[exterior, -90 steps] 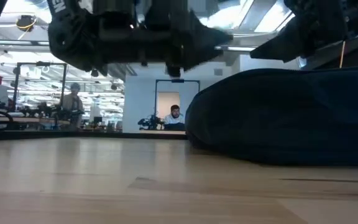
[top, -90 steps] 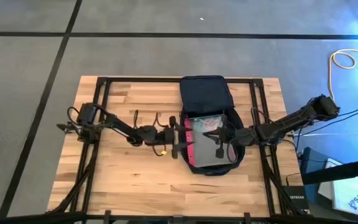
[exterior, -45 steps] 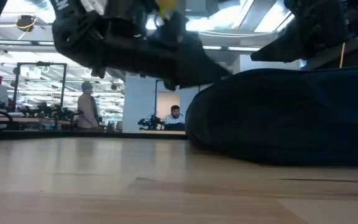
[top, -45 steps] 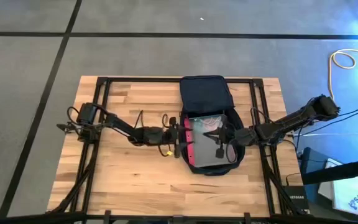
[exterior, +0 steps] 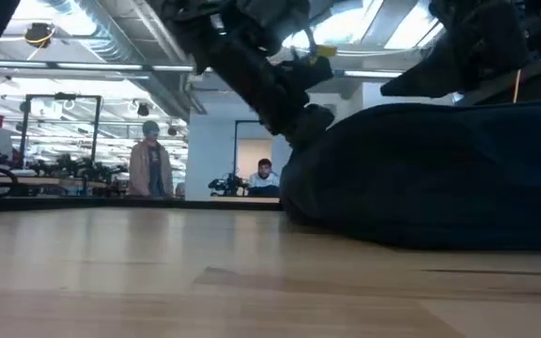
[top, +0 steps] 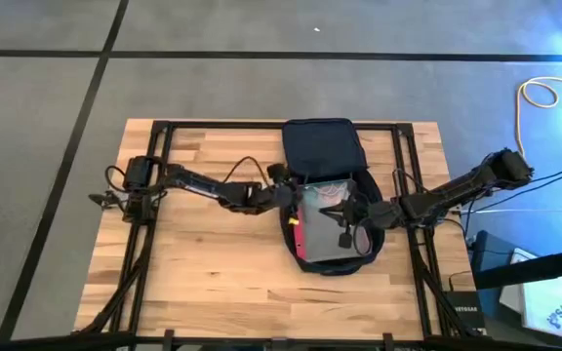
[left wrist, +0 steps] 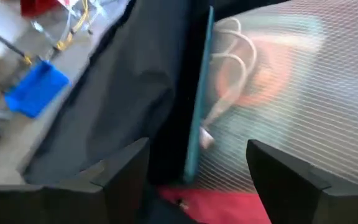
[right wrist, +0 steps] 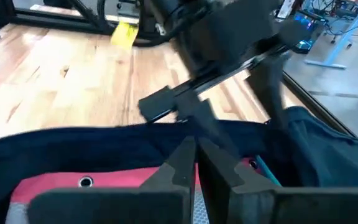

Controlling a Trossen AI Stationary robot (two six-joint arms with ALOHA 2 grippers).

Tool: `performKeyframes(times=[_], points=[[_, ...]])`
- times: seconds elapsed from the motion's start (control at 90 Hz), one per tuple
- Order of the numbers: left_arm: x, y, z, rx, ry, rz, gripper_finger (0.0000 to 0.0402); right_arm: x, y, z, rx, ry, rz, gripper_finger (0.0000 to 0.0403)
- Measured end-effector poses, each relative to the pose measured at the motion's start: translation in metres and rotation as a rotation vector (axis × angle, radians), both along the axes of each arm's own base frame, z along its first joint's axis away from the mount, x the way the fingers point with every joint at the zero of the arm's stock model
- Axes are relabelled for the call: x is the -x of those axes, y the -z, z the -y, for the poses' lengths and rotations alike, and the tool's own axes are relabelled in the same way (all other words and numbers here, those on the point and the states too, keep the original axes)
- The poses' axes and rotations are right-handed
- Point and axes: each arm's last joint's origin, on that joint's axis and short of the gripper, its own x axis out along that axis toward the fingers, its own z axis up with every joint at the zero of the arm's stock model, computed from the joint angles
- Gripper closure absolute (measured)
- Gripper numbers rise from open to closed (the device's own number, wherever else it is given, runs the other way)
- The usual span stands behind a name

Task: Unpack backpack
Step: Remove the blue tablet from the blue backpack

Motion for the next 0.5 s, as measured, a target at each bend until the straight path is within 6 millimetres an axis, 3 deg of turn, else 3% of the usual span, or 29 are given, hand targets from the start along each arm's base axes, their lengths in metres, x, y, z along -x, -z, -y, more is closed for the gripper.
performKeyframes(times=[0.244,0.5], points=[[-0.011,0.003,-0.004,-0.101,0.046,-0.131,0.0147,0.0,-0.001,0.0,-0.002,0.0,0.005,0.0403],[-0.016,0.035,-0.018,-0.037,-0.055,-0.17,0.0147,0.0,-0.001,0.0,0.002,0.012,0.007,0.0403]])
